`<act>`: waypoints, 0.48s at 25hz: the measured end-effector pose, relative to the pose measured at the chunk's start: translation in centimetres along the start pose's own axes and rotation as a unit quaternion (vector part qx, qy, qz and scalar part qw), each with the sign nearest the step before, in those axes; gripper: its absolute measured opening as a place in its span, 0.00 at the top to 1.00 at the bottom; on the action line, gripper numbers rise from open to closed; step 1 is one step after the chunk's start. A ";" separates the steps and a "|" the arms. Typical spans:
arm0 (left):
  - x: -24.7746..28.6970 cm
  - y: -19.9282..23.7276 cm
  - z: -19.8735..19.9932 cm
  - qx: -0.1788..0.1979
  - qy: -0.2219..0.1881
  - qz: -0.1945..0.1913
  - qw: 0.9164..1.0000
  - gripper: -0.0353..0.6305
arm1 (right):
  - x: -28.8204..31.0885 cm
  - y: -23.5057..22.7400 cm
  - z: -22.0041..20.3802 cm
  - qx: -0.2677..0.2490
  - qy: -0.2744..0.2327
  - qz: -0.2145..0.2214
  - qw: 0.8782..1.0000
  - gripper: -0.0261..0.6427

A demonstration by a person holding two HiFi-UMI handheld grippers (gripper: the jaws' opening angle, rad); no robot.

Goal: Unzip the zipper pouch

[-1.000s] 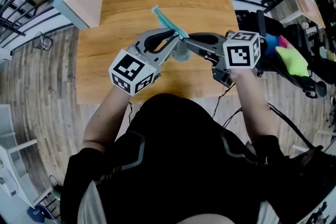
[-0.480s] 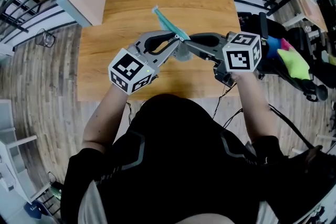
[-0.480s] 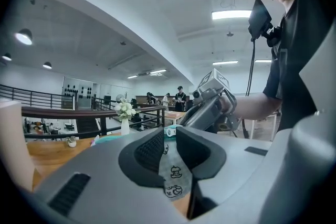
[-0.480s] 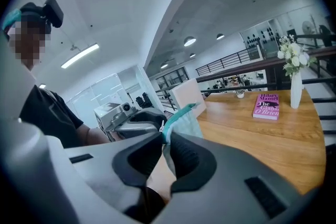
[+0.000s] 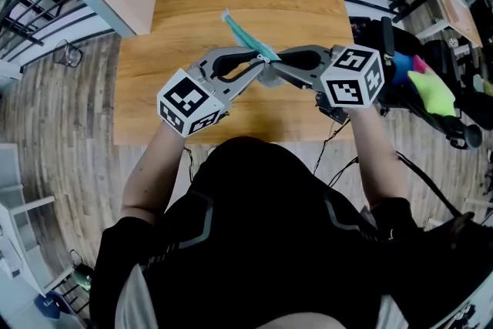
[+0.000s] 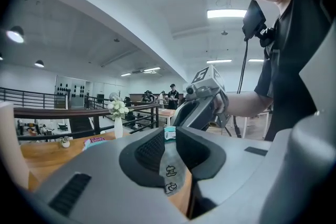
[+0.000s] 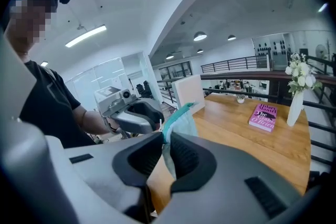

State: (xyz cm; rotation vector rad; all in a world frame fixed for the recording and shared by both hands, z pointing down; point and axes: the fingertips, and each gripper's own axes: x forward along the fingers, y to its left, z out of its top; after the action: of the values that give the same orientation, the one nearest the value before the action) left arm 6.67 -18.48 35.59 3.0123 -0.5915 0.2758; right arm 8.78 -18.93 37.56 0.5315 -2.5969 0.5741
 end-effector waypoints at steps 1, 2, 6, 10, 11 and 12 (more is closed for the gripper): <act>0.0 -0.1 0.1 -0.001 -0.001 -0.002 1.000 0.82 | 0.0 -0.1 -0.1 -0.001 0.003 -0.001 1.000 0.88; 0.1 -0.2 0.1 -0.001 -0.001 -0.002 1.000 0.83 | 0.0 0.0 -0.3 -0.003 0.006 -0.001 1.000 0.88; 0.1 -0.2 0.0 -0.002 0.002 0.002 1.000 0.84 | 0.2 -0.3 -0.6 -0.004 0.012 -0.006 1.000 0.88; 0.0 -0.8 -0.5 -0.012 0.005 -0.006 1.000 0.86 | 0.3 -0.1 -0.3 0.002 0.002 0.001 1.000 0.88; 0.1 -1.0 -0.5 -0.013 0.004 -0.009 1.000 0.86 | 0.4 0.0 -0.2 0.001 0.000 0.004 1.000 0.88; 0.2 -1.1 -0.5 -0.013 0.003 -0.008 1.000 0.86 | 0.4 0.0 -0.1 -0.001 0.000 0.004 1.000 0.88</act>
State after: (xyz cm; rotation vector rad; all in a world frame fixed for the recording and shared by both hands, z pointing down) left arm 7.16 -17.45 36.13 2.9880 -0.5668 0.2728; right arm 8.43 -18.95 37.87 0.5211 -2.6006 0.5751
